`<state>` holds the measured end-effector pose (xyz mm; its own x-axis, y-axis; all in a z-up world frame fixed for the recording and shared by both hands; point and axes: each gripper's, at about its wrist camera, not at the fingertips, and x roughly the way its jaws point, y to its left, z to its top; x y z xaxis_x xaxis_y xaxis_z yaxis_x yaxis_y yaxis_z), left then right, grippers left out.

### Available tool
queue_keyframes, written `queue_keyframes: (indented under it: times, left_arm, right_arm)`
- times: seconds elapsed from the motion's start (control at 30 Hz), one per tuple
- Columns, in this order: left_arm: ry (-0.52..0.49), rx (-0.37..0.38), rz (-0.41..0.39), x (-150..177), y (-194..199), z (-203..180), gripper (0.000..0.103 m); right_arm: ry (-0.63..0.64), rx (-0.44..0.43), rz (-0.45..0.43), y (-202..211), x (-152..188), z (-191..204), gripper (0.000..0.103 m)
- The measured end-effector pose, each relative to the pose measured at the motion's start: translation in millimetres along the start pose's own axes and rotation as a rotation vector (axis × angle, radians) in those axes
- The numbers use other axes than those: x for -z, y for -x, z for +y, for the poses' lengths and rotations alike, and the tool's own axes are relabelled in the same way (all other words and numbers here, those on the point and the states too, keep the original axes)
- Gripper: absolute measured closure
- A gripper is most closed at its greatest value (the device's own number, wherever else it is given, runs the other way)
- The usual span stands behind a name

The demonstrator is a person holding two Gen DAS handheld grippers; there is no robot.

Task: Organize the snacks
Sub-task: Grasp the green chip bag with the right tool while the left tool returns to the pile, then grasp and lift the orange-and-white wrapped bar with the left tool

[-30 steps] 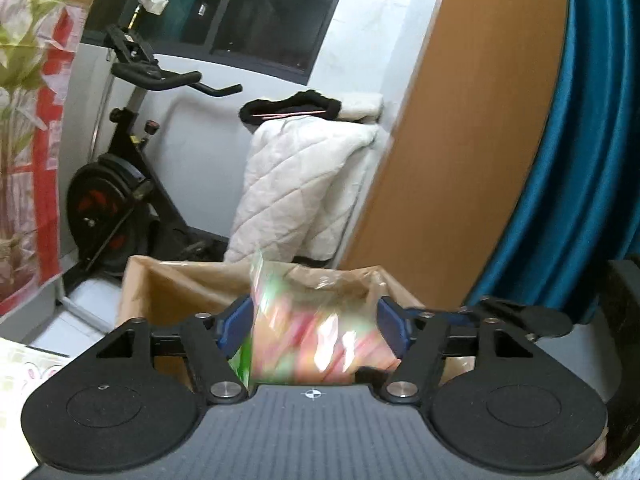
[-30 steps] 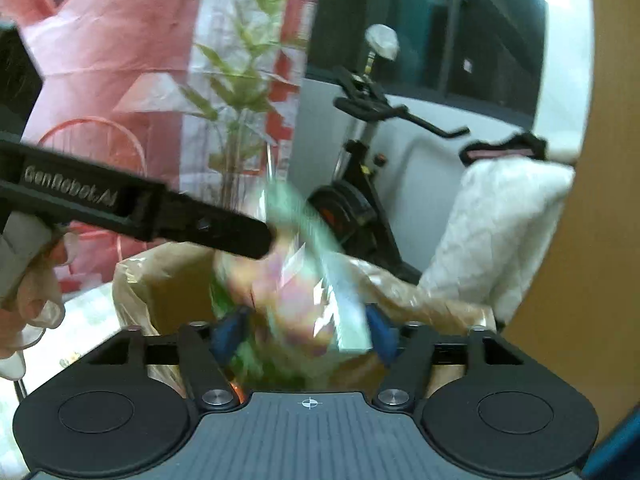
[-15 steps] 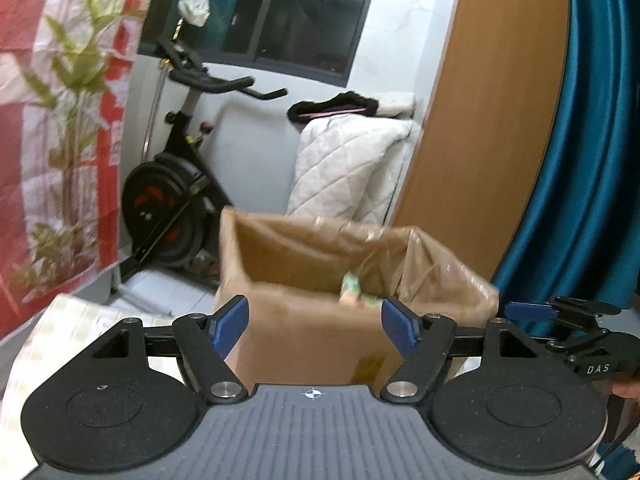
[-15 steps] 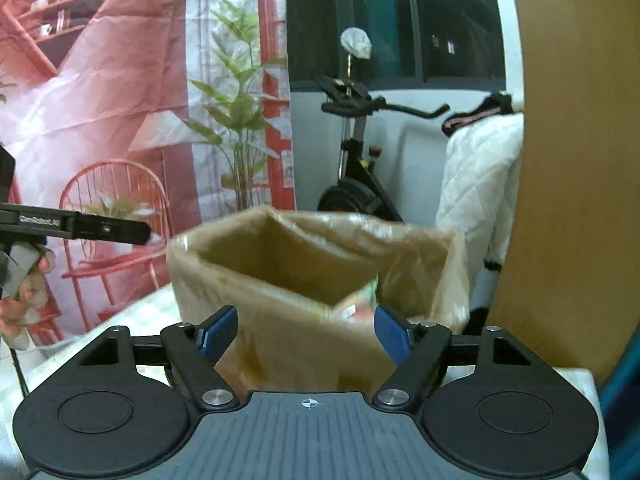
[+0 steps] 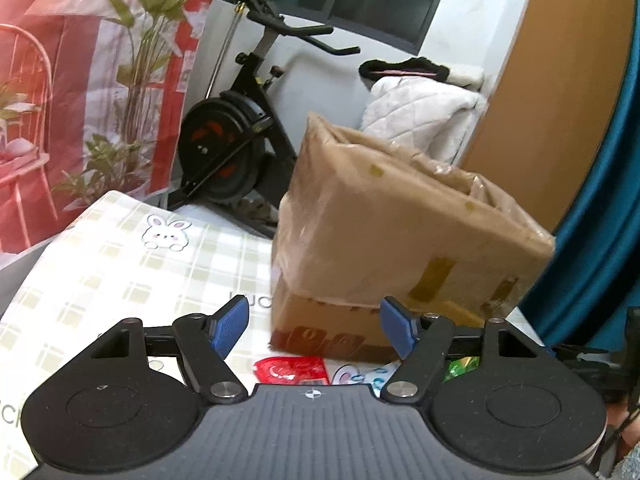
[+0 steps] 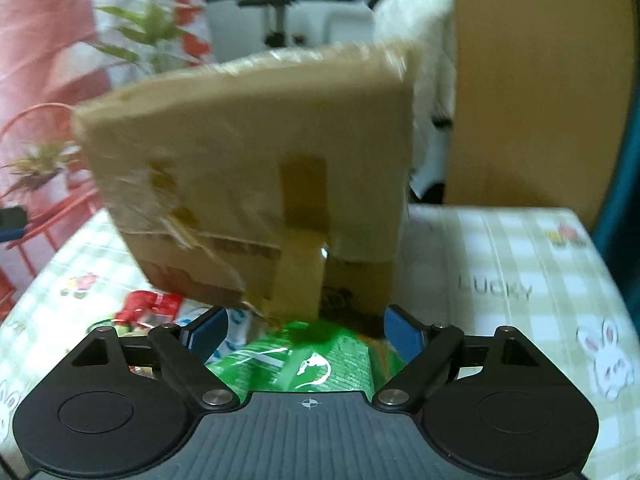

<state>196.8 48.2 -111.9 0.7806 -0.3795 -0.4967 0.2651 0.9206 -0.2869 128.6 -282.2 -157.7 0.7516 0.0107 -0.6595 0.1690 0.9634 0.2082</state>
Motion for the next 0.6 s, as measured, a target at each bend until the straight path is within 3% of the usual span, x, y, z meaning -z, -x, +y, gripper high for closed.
queue_keyframes:
  times: [0.2, 0.43, 0.6]
  left_arm:
    - [-0.027, -0.002, 0.025, 5, -2, 1, 0.029]
    - [-0.007, -0.002, 0.082, 25, -9, 9, 0.032]
    - [-0.034, 0.005, 0.105, 36, -11, 6, 0.033]
  right_arm:
    - [-0.081, 0.055, 0.116, -32, 3, -2, 0.017]
    - [-0.213, 0.026, 0.174, -36, 17, -19, 0.008]
    - [-0.307, -0.020, 0.200, -36, 24, -31, 0.008]
